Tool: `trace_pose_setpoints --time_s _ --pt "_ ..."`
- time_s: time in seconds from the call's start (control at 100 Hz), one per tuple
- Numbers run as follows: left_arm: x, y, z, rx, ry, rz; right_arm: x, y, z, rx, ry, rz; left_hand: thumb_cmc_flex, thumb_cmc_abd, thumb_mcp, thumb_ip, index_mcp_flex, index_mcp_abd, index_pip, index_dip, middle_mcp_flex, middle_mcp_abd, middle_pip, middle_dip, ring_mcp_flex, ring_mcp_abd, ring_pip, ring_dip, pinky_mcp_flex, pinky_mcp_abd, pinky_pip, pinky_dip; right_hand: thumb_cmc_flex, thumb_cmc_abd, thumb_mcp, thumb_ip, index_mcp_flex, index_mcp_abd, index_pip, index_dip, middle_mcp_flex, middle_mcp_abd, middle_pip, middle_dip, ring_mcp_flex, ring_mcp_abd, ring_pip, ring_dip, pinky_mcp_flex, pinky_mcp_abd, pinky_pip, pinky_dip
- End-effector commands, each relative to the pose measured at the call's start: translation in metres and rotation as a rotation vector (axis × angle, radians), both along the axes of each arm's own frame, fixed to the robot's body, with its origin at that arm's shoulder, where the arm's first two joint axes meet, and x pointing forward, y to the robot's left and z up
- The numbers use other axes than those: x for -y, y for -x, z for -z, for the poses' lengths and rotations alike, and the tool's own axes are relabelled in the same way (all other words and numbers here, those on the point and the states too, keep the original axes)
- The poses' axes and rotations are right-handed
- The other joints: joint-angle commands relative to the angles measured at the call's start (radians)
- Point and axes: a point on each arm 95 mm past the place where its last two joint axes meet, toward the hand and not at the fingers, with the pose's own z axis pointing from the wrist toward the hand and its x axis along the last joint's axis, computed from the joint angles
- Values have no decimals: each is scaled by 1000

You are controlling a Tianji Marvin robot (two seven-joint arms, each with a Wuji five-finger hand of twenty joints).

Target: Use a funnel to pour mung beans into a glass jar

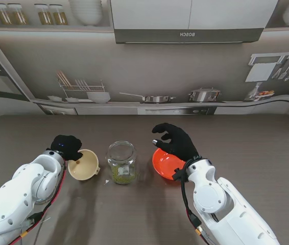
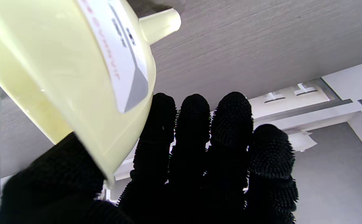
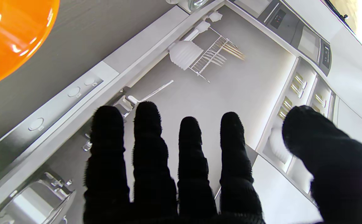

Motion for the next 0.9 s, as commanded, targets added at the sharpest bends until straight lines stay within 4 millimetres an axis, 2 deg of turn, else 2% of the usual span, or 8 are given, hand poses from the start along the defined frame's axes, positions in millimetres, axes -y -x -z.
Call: trace_pose_setpoints --time_s 0.0,0.14,0.27,0.36,0.5,0.6,0.72,0.89 --pt "2 4 6 -28 3 -6 -4 2 0 -9 -2 -13 -34 13 -13 13 -18 -11 -55 -16 -34 14 -22 -35 -34 6 -26 -17 -32 2 -26 -4 -28 32 -6 32 4 5 16 11 -2 4 14 0 19 -8 9 -4 -8 7 27 0" --pt "2 5 7 -24 5 -9 -4 2 1 -12 -4 -12 -84 40 -14 26 -25 11 -152 -12 -67 26 -73 -111 -75 17 -95 -55 -74 8 -74 -15 -27 32 -5 33 3 11 17 10 -2 6 15 0 19 -6 10 -3 -9 8 27 0" --pt "2 9 7 -16 8 -16 -4 3 1 -14 -4 -13 -122 67 -2 52 -18 34 -239 -9 -85 35 -98 -156 -101 26 -137 -76 -100 12 -107 -23 -27 34 -5 33 3 13 19 9 -2 6 15 -1 18 -3 11 -3 -9 7 27 0" --pt "1 11 7 -18 10 -21 -4 3 1 -15 -3 -15 -146 85 3 82 -13 45 -299 -12 -90 40 -108 -177 -109 30 -161 -89 -113 15 -127 -29 -28 35 -5 33 4 14 20 9 -2 5 15 -1 19 -5 11 -3 -9 7 28 0" --pt "-2 13 7 -25 6 -30 -4 3 1 -15 -3 -16 -156 92 -15 90 -25 58 -375 -30 -108 47 -130 -200 -131 34 -189 -101 -134 18 -151 -36 -28 36 -6 33 4 15 21 8 -1 4 16 -1 19 -7 11 -4 -10 7 28 0" --pt "-3 14 6 -26 0 -33 -4 3 1 -17 -2 -16 -171 90 -45 91 -53 74 -454 -59 -141 53 -162 -231 -170 41 -229 -116 -165 20 -181 -39 -27 36 -6 33 6 17 22 7 -1 6 16 -1 19 -5 11 -4 -11 7 28 0" --pt "-5 15 5 -22 -18 -30 -4 3 1 -21 -1 -17 -195 88 -102 95 -120 105 -581 -125 -194 63 -236 -317 -239 55 -332 -172 -217 22 -243 -48 -27 36 -6 33 7 19 23 6 -1 6 15 -1 17 -6 11 -4 -13 8 27 0" --pt "-6 15 3 -13 -25 -22 -4 3 1 -21 -2 -17 -217 104 -191 103 -191 132 -658 -188 -262 72 -293 -400 -318 68 -429 -239 -264 20 -316 -64 -27 36 -7 33 8 20 24 5 -2 6 16 -1 18 -6 11 -4 -13 8 27 0"
